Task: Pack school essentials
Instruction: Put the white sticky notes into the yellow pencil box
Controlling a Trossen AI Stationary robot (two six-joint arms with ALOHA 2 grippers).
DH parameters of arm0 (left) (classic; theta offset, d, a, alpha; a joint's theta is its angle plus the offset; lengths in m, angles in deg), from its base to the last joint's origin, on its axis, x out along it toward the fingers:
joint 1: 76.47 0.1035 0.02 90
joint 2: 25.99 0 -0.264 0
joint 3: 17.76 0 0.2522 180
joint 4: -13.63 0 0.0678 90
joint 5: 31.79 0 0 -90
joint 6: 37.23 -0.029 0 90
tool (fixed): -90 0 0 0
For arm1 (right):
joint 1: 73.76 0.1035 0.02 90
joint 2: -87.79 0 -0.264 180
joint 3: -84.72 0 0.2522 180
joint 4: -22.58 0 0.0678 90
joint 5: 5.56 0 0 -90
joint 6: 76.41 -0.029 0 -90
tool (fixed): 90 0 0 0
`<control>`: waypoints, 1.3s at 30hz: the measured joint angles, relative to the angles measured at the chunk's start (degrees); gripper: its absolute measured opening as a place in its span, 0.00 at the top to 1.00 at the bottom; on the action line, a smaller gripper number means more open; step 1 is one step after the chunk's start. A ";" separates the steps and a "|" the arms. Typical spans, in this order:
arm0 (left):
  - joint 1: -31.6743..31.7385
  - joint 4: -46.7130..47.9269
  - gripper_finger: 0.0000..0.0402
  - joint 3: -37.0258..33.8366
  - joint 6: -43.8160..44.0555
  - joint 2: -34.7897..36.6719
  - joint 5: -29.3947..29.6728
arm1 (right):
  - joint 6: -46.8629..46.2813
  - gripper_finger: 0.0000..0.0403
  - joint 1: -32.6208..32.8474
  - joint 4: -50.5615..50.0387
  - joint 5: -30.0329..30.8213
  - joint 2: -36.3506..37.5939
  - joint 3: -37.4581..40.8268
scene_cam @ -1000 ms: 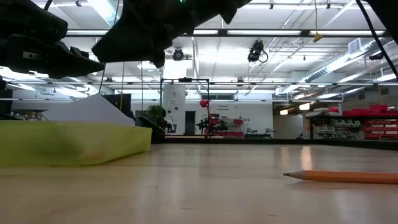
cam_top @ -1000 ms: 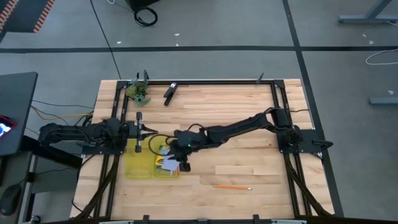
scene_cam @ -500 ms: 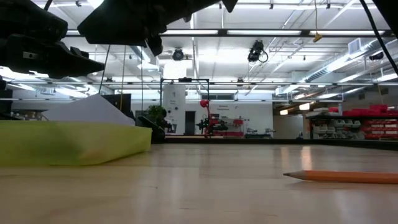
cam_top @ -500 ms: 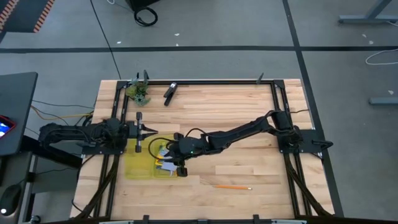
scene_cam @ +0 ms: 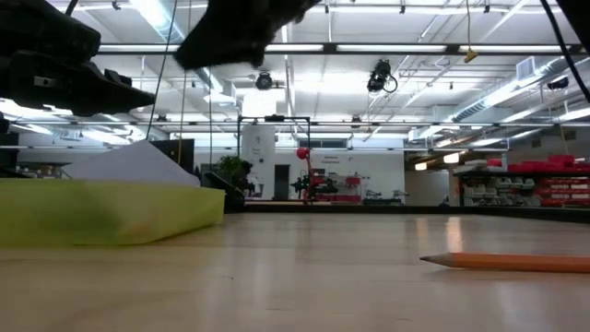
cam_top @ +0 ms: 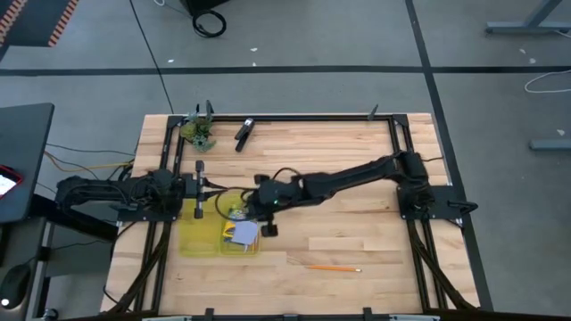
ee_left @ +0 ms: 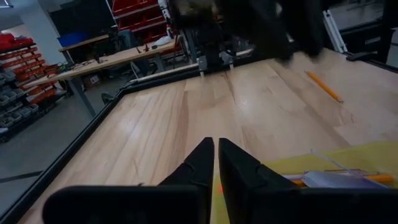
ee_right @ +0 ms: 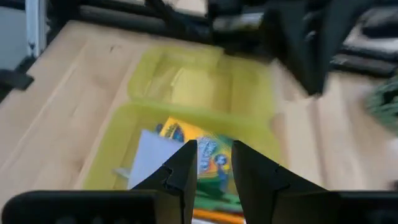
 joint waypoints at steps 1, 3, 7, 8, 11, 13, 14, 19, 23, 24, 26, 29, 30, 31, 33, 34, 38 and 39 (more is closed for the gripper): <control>0.02 0.09 0.93 0.01 -0.02 -0.10 0.05 | 0.95 0.74 -0.22 -1.40 0.17 1.41 0.02; 0.02 0.15 0.93 0.00 0.00 -0.34 0.00 | 2.13 0.74 -0.65 -3.87 1.05 4.42 0.04; 0.02 0.30 0.93 0.01 0.00 -0.29 0.00 | 4.64 0.74 -0.85 -5.37 4.33 11.28 2.39; 0.02 0.16 0.93 0.02 0.00 -0.29 0.02 | 4.95 0.75 -0.85 -4.92 5.48 12.97 3.25; 0.02 0.19 0.92 0.00 0.00 -0.29 0.02 | 5.60 0.77 -0.83 -5.06 8.48 18.07 7.33; 0.02 0.07 0.91 0.01 -1.65 -0.29 0.01 | 5.38 0.79 -0.83 -4.14 9.72 21.72 10.81; 0.05 -0.37 0.91 0.01 -5.94 -0.29 0.01 | 5.29 0.80 -0.85 -3.30 10.20 23.69 12.79; 0.00 -1.34 0.93 0.02 -25.51 -0.29 -0.20 | 2.50 0.85 -0.83 1.55 11.39 33.01 23.52; 0.00 -1.45 0.92 0.00 -23.47 -0.29 -0.22 | -0.21 0.86 -0.72 4.85 12.78 40.13 31.36; 0.00 -1.42 0.92 0.00 -21.26 -0.29 -0.58 | -0.75 0.86 -0.71 5.39 13.26 41.74 33.15; -0.07 -1.93 0.91 0.00 -13.53 -0.29 -1.66 | -1.78 0.86 -0.67 7.07 14.21 44.76 36.42; -0.05 -2.74 0.90 0.00 0.79 -0.29 -2.19 | -2.59 0.86 -0.41 8.53 16.04 48.79 40.52; -0.05 -2.74 0.90 0.01 5.56 -0.29 -2.22 | -2.87 0.86 -0.41 8.95 16.77 49.85 41.65; -0.05 -2.71 0.90 0.01 9.76 -0.29 -2.21 | -2.98 0.86 -0.41 9.64 17.28 51.01 42.64; -0.05 -2.55 0.90 0.00 16.20 -0.29 -2.21 | -3.21 0.86 -0.45 10.04 17.86 52.79 44.53; -0.05 -2.36 0.90 0.00 18.64 -0.29 -2.21 | -3.35 0.86 -0.48 10.70 17.88 53.56 45.18; 0.02 -0.98 0.92 0.45 24.33 -0.29 -2.12 | -3.38 0.86 -0.56 12.15 18.16 55.18 46.99; 0.10 0.68 0.92 1.34 25.58 -0.57 -2.05 | -3.40 0.86 -0.56 12.32 18.16 55.30 47.14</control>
